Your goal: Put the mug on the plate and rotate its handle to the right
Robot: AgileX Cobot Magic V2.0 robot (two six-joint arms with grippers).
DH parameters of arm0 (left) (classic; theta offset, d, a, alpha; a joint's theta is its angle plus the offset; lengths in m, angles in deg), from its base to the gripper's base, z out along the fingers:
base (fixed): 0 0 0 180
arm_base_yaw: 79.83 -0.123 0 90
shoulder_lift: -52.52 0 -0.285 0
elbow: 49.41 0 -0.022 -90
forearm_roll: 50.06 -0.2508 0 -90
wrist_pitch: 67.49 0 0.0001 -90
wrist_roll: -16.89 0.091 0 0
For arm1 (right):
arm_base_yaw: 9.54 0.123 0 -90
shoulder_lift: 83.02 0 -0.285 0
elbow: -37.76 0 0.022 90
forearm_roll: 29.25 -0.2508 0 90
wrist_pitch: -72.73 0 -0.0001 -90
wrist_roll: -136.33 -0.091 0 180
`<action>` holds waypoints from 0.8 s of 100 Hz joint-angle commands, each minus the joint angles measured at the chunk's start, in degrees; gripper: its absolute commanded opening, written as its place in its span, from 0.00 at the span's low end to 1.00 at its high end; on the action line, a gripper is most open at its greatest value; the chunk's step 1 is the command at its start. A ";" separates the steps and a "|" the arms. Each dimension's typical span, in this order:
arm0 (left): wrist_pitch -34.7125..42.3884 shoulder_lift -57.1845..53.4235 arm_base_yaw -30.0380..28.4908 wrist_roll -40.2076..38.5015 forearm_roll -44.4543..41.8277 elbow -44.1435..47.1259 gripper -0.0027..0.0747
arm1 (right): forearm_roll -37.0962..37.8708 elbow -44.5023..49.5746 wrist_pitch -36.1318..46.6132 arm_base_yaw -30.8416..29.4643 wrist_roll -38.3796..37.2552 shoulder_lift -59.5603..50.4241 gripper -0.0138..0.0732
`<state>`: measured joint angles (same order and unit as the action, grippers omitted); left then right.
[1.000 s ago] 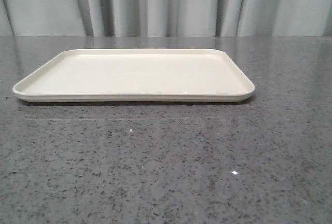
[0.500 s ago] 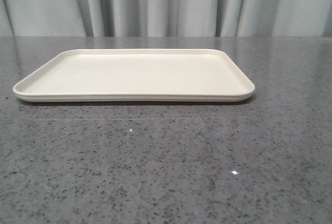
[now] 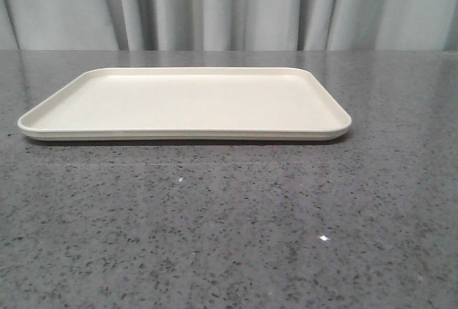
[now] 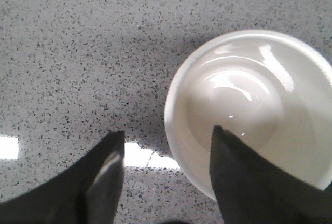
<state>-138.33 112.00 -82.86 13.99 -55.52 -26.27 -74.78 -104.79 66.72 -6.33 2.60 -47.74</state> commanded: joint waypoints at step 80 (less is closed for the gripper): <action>5.07 7.40 0.14 0.05 1.13 -1.24 0.51 | 0.17 -2.14 2.23 0.09 0.59 0.88 0.77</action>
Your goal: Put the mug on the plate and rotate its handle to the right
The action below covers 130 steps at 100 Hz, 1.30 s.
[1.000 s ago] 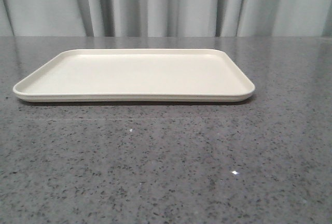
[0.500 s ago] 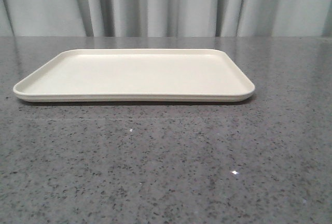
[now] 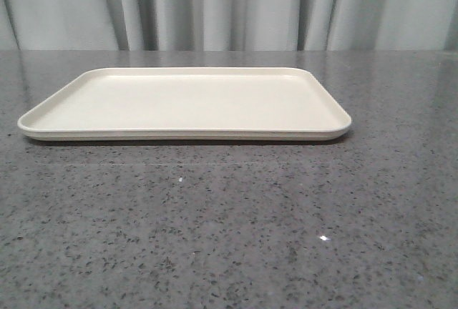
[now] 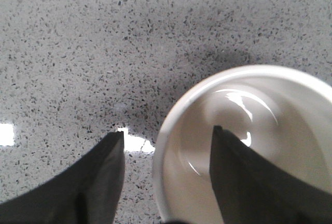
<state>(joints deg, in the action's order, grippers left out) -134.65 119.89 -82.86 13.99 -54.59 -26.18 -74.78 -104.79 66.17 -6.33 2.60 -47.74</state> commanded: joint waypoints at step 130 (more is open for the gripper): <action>2.02 -0.36 0.14 5.76 3.51 -5.76 0.01 | 0.17 -2.14 2.85 0.09 0.59 0.88 0.77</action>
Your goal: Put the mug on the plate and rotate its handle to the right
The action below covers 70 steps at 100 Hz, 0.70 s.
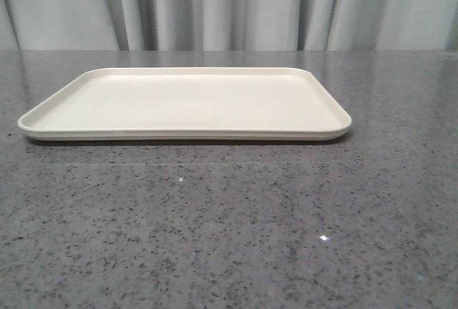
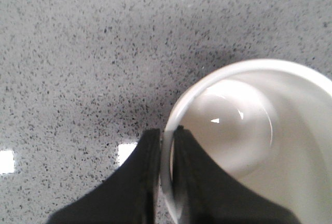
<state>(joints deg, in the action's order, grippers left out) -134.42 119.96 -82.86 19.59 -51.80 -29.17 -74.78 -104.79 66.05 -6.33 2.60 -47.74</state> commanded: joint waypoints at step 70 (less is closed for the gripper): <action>-3.18 5.20 0.14 6.41 13.30 -29.06 0.01 | 0.17 -2.14 2.93 0.09 0.98 0.88 0.77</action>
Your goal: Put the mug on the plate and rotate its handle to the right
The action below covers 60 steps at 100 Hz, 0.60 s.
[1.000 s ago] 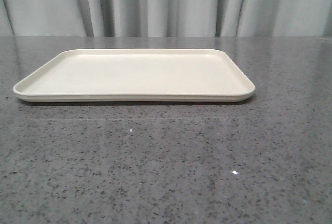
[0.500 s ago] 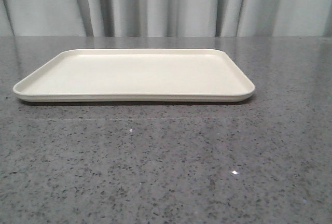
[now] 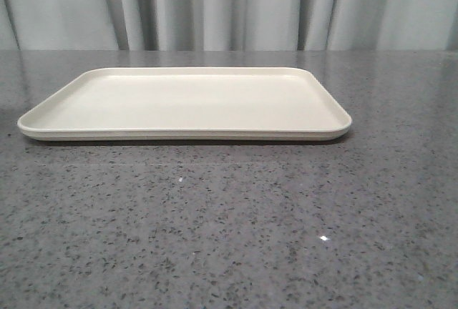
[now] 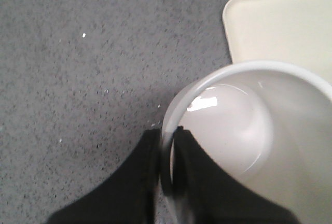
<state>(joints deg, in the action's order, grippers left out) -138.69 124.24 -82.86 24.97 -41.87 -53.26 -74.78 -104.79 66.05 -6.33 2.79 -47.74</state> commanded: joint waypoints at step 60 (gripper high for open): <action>0.33 18.11 19.71 -0.90 4.13 -24.18 0.01 | 0.17 -2.14 2.93 0.09 0.79 0.88 0.77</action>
<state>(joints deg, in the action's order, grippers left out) -140.50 141.52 -65.32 25.23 -38.58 -74.65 -74.78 -104.79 66.05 -6.33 2.92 -47.74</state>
